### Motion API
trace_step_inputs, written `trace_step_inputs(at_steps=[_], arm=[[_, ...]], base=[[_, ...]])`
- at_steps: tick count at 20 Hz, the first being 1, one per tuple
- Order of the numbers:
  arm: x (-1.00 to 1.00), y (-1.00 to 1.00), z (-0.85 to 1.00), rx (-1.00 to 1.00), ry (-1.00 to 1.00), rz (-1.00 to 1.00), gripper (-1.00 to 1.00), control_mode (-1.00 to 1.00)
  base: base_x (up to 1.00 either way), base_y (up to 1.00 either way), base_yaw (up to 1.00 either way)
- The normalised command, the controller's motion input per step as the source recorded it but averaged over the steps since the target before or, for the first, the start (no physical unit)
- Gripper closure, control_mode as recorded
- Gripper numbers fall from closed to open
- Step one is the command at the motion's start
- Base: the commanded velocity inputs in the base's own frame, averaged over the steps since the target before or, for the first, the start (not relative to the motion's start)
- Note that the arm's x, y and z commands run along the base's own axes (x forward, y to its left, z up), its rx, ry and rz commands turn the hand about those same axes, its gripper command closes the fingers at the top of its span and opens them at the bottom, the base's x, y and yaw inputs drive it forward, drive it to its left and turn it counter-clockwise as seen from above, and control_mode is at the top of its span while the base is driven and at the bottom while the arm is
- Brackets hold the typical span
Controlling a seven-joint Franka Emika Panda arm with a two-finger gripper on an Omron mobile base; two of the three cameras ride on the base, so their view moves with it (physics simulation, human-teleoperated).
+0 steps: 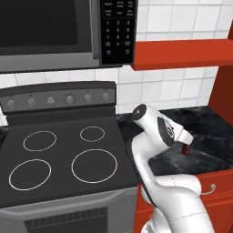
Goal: Place the mustard and condiment bottle from the counter to the top shelf of the fridge. If the existing items in the fridge are on the top shelf, move them to other shelves.
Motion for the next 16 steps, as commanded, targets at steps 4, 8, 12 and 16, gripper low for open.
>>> trace_step_inputs(at_steps=[4, 8, 12, 16], arm=[[0.19, -0.42, -0.29, -0.05, -0.16, -0.63, -1.0, -1.0], [0.19, -0.54, -0.25, -0.01, -0.15, -0.51, -1.0, -1.0], [0.32, -0.29, -0.09, 0.0, -0.12, -0.32, -1.0, -1.0], [0.39, 0.0, -0.05, -0.01, -0.02, -0.02, -1.0, -1.0]], base=[[0.0, 0.0, 0.0], [0.0, 0.0, 0.0], [0.0, 0.0, 0.0], [0.0, 0.0, 0.0]])
